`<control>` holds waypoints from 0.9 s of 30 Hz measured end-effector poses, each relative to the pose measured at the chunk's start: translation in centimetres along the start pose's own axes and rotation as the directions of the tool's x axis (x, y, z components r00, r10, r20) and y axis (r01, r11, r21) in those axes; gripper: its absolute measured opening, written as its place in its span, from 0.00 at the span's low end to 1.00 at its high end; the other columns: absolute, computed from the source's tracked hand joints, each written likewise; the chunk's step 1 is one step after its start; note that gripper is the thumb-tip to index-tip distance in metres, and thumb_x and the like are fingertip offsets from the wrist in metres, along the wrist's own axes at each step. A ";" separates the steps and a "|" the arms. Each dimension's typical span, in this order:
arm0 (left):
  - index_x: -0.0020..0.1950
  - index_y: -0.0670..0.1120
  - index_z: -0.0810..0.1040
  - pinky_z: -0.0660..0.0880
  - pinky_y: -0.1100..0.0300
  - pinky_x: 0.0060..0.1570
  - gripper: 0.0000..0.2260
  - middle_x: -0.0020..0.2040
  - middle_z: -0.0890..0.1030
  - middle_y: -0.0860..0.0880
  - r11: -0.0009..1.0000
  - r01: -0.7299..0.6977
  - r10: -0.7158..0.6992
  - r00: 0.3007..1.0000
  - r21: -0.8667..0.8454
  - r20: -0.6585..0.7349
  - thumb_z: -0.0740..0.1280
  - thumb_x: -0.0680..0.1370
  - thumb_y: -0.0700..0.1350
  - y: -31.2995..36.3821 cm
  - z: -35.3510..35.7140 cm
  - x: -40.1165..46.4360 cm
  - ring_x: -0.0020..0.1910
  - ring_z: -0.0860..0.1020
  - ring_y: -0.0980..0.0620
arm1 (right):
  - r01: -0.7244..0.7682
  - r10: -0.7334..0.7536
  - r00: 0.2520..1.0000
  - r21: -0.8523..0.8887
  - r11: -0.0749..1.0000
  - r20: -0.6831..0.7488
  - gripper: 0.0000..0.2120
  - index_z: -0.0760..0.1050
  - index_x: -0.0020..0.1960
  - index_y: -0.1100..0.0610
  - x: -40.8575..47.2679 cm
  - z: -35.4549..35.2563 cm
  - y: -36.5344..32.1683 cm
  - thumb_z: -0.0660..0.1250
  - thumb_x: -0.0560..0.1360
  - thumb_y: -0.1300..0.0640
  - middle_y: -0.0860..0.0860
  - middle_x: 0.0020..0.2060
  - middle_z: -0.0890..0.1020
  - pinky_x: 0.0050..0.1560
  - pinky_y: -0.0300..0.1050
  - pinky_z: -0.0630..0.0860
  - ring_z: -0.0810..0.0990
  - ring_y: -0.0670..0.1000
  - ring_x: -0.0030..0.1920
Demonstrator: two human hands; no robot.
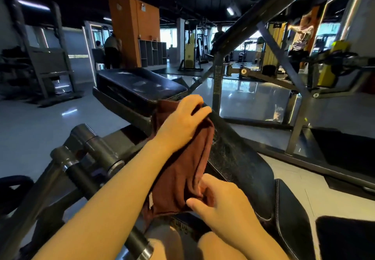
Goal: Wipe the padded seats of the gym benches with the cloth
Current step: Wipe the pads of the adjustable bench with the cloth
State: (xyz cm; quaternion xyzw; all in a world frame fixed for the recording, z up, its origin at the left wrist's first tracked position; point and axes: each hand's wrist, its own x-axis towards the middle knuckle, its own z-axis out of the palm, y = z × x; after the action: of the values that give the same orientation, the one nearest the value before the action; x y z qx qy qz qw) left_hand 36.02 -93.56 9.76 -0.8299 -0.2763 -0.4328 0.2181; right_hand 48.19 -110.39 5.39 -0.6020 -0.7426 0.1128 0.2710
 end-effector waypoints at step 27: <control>0.67 0.44 0.71 0.59 0.77 0.63 0.19 0.62 0.72 0.54 0.800 0.568 -0.587 0.808 -0.194 -0.053 0.54 0.81 0.51 -4.0 -2.2 -9.0 0.62 0.67 0.63 | -0.224 0.223 0.971 -0.006 0.974 -0.087 0.34 0.44 0.80 0.52 16.9 2.0 4.9 0.42 0.81 0.36 0.54 0.80 0.47 0.76 0.58 0.42 0.45 0.55 0.79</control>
State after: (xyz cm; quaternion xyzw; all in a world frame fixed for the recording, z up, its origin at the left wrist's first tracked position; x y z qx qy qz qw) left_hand 27.90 -94.31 3.86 -0.6963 -0.4659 -0.5457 0.0195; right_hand 49.08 -92.70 5.83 -0.6883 -0.6586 0.1106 0.2834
